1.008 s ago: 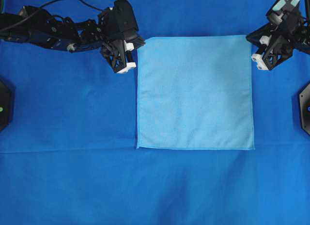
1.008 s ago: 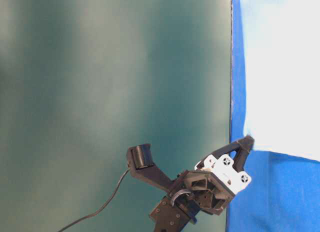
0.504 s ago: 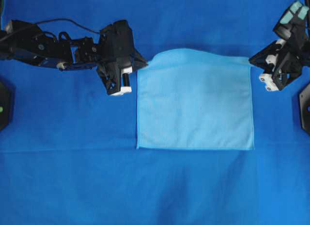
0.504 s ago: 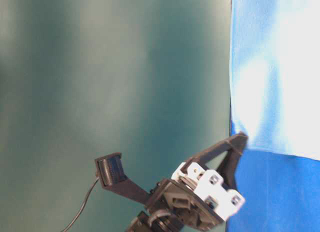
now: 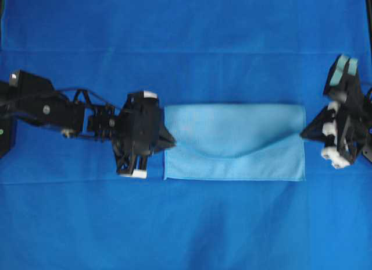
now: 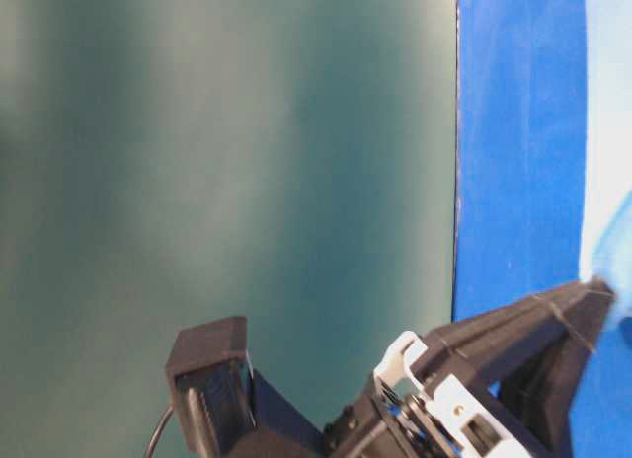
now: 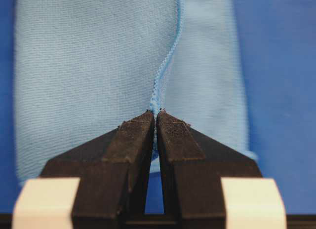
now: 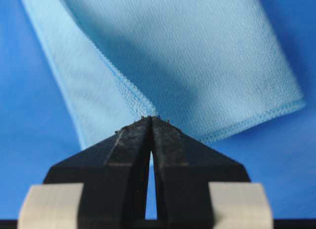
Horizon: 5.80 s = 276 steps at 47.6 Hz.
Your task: Fold the light blue towel.
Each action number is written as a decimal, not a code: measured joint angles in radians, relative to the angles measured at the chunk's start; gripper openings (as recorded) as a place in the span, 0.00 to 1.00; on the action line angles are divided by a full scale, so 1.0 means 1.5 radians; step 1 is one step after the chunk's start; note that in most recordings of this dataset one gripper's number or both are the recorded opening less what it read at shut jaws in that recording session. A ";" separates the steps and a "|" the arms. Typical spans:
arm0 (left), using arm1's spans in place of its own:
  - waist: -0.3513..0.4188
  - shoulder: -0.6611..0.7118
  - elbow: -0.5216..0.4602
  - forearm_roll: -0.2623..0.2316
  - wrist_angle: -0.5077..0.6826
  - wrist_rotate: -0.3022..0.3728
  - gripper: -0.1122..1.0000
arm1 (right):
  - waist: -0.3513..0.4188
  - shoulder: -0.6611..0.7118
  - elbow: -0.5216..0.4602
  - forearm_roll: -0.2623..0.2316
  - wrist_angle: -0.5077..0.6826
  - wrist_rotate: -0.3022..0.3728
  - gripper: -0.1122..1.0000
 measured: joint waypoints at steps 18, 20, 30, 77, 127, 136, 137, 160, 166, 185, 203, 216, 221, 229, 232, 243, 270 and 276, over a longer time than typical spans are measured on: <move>-0.075 0.032 0.000 0.000 0.001 0.000 0.12 | 0.140 0.083 -0.012 0.001 -0.043 0.083 0.10; -0.079 0.033 0.000 0.000 0.001 0.000 0.12 | 0.144 0.094 -0.015 0.000 -0.049 0.083 0.10; -0.071 0.033 0.000 0.000 0.000 0.000 0.13 | 0.146 0.140 -0.030 0.000 -0.055 0.083 0.10; 0.049 -0.017 -0.006 0.000 0.024 0.016 0.61 | -0.016 0.034 -0.048 -0.184 0.088 0.084 0.65; 0.111 0.101 -0.057 0.000 0.094 0.001 0.30 | -0.082 0.230 -0.044 -0.242 -0.030 0.078 0.26; 0.109 0.106 -0.083 0.000 0.150 0.003 0.12 | -0.081 0.230 -0.034 -0.242 -0.055 0.077 0.12; 0.109 0.107 -0.085 0.000 0.154 0.002 0.12 | -0.081 0.230 -0.033 -0.242 -0.058 0.077 0.12; 0.111 0.052 -0.112 0.000 0.225 0.004 0.12 | -0.080 0.104 -0.046 -0.242 0.037 0.080 0.12; 0.111 -0.004 -0.117 0.000 0.245 0.004 0.12 | -0.080 0.015 -0.060 -0.241 0.106 0.081 0.12; 0.112 -0.095 -0.116 0.000 0.249 0.008 0.12 | -0.080 -0.166 -0.088 -0.245 0.211 0.079 0.12; 0.088 -0.094 -0.117 0.000 0.180 0.002 0.12 | -0.150 -0.157 -0.093 -0.307 0.180 0.085 0.12; 0.027 -0.045 -0.165 0.000 0.092 0.002 0.12 | -0.286 -0.095 -0.121 -0.365 0.108 0.082 0.12; 0.008 -0.010 -0.206 0.000 0.078 0.003 0.12 | -0.321 -0.057 -0.133 -0.377 0.067 0.077 0.12; -0.013 0.056 -0.288 0.000 0.075 0.007 0.12 | -0.354 0.012 -0.167 -0.391 0.004 0.069 0.12; -0.019 0.079 -0.318 0.000 0.076 0.012 0.12 | -0.356 0.038 -0.181 -0.393 -0.011 0.064 0.12; -0.025 0.110 -0.371 0.000 0.080 0.015 0.12 | -0.356 0.118 -0.233 -0.397 -0.045 0.061 0.12; -0.025 0.264 -0.551 0.000 0.045 0.014 0.12 | -0.363 -0.004 -0.184 -0.399 0.058 0.061 0.12; -0.024 0.297 -0.577 -0.001 0.033 0.006 0.12 | -0.363 0.005 -0.180 -0.399 0.075 0.057 0.12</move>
